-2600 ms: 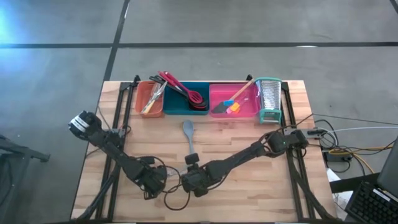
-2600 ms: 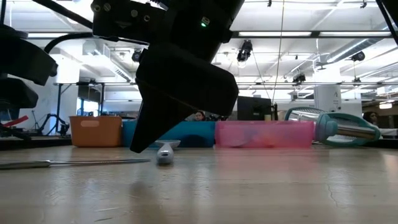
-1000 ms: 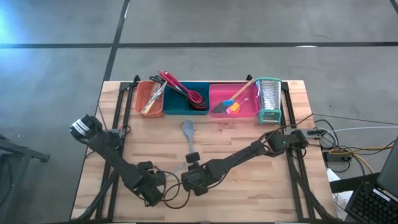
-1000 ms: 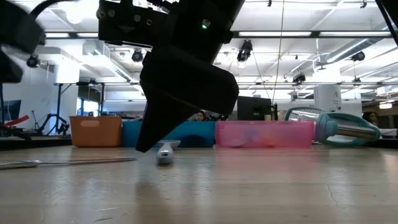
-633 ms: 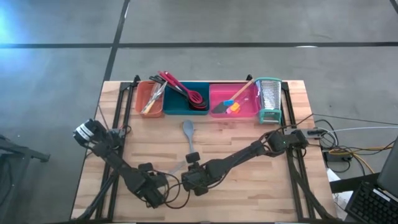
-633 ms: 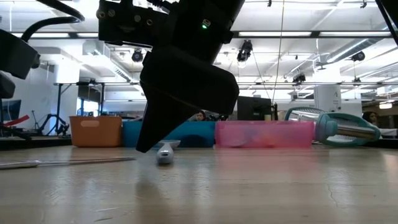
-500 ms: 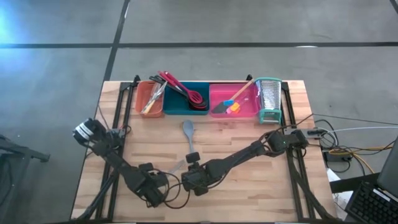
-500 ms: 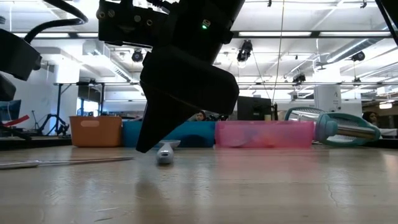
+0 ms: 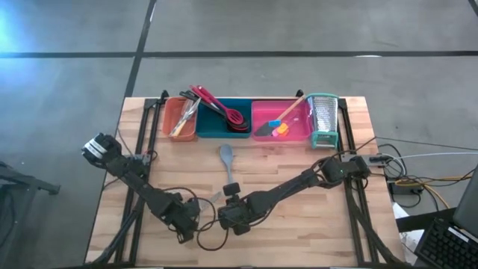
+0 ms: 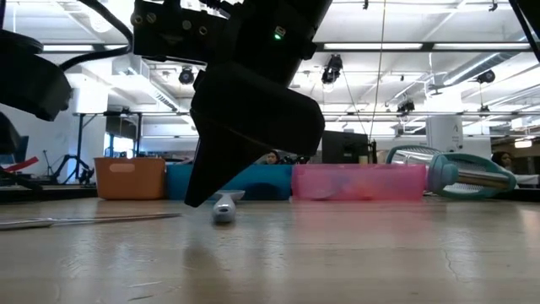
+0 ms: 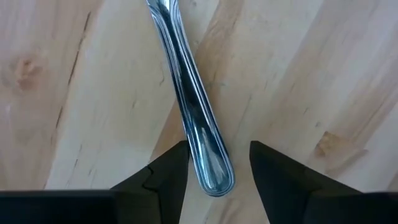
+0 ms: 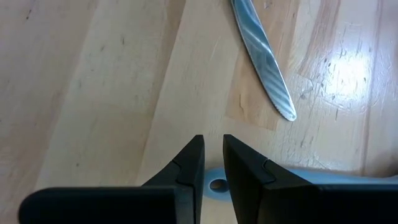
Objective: Pick & Place Kitchen Items
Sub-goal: Put the silver knife into the orange bin
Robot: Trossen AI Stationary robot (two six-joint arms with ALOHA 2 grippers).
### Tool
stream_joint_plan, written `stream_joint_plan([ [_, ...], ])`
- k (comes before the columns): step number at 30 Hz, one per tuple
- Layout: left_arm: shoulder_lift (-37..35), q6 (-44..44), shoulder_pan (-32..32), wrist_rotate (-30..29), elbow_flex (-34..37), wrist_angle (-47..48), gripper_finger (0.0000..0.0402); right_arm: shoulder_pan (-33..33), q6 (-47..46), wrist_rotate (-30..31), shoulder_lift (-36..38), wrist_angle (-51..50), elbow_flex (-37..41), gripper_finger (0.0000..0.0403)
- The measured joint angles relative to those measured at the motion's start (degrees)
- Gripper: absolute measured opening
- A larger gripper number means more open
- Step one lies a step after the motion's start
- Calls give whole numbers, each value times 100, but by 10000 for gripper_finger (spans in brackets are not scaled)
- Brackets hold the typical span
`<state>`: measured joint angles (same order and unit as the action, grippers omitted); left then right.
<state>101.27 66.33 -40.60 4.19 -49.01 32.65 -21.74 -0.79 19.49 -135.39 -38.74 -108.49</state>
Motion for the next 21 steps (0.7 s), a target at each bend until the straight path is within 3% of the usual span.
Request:
stream_joint_plan([
  [11,-1,5,-22,-448,-14,139,158,7,99,0,0,5,0,52],
  [21,-1,-205,-11,-716,-18,455,82,7,144,2,0,4,0,52],
])
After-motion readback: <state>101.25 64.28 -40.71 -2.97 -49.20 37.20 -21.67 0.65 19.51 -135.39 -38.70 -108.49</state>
